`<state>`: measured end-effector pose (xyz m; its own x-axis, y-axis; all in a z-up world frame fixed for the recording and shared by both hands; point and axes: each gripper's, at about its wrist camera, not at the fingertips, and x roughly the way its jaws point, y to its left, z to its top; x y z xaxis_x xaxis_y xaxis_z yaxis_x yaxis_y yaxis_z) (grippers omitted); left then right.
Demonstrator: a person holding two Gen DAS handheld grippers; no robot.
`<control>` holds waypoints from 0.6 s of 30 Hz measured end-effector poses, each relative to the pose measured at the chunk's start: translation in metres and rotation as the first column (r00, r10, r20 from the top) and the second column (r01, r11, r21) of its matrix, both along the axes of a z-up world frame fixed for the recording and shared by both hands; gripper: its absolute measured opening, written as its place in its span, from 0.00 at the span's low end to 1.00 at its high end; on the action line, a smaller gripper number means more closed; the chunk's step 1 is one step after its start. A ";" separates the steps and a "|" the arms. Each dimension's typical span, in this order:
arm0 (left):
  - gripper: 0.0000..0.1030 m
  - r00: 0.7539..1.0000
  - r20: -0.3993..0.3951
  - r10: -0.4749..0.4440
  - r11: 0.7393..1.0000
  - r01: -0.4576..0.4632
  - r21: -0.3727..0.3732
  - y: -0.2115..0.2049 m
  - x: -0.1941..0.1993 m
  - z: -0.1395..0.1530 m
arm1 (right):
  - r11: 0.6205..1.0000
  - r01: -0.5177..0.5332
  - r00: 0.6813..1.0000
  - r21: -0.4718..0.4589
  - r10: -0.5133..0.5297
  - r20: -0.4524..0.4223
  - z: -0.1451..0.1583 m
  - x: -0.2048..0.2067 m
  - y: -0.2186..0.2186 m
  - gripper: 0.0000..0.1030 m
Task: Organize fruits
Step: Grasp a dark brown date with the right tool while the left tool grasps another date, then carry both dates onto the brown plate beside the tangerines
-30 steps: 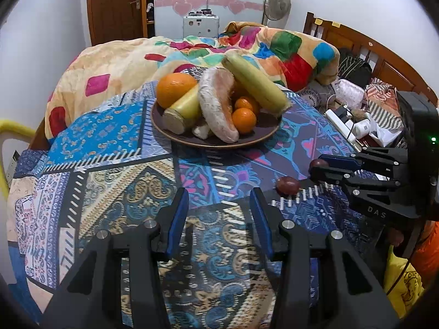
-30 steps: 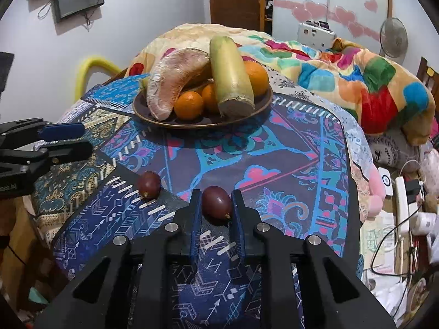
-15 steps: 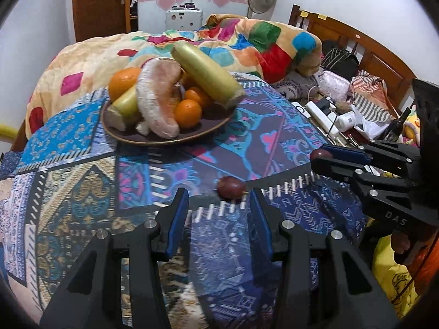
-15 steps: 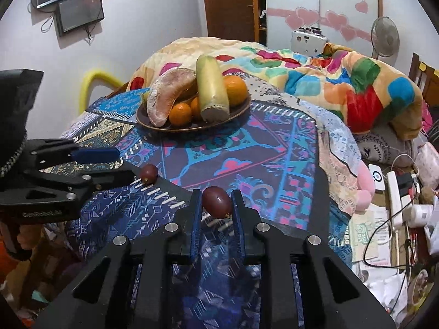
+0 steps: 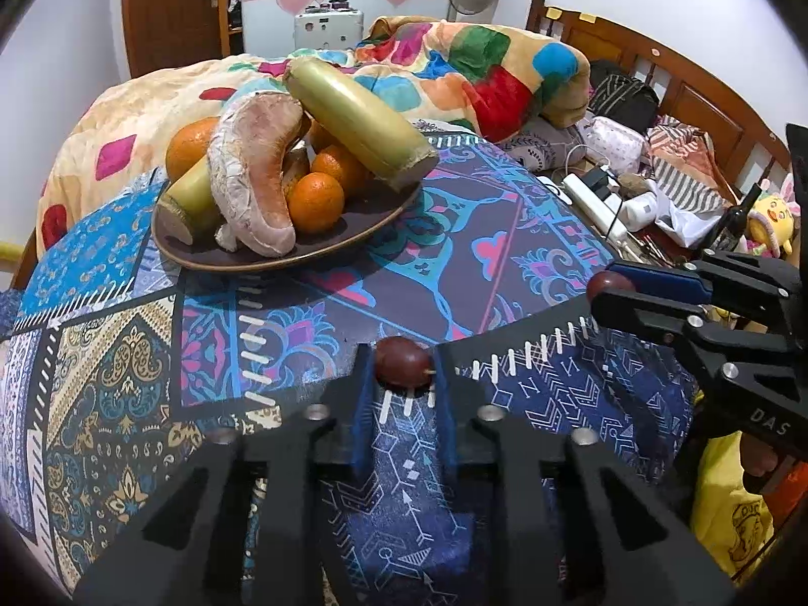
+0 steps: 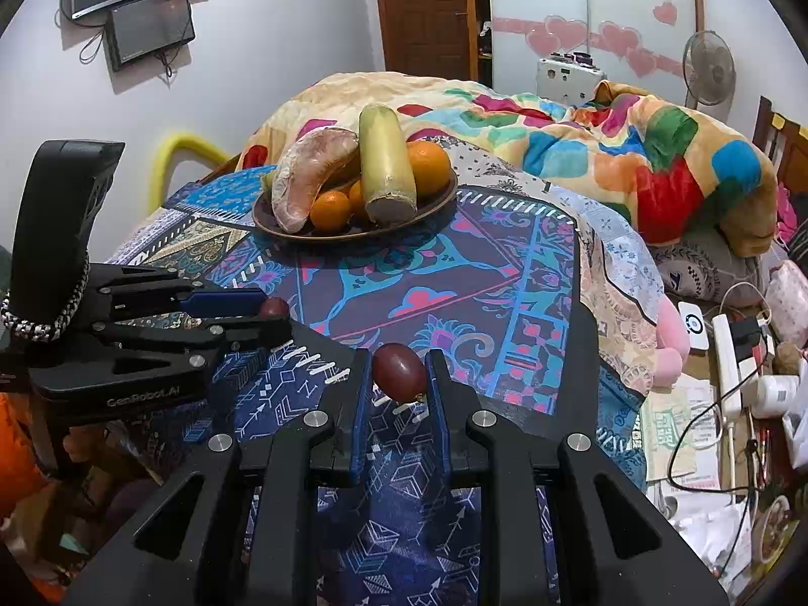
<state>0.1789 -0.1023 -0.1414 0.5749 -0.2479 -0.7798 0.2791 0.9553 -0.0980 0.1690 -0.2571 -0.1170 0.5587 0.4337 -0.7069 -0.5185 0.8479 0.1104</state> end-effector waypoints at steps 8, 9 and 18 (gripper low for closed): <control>0.18 1.000 0.012 0.019 1.000 -0.019 -0.011 0.021 -0.002 0.007 | 1.000 -0.015 1.000 0.009 0.015 0.014 0.004 0.008 0.013 0.19; 0.18 1.000 0.015 0.027 1.000 -0.027 -0.010 0.026 -0.002 0.008 | 1.000 -0.018 1.000 0.009 0.018 0.016 0.004 0.009 0.015 0.19; 0.18 0.993 0.048 0.106 0.994 -0.107 0.013 0.074 0.009 0.021 | 0.999 -0.053 0.998 0.011 0.053 0.036 0.007 0.029 0.044 0.19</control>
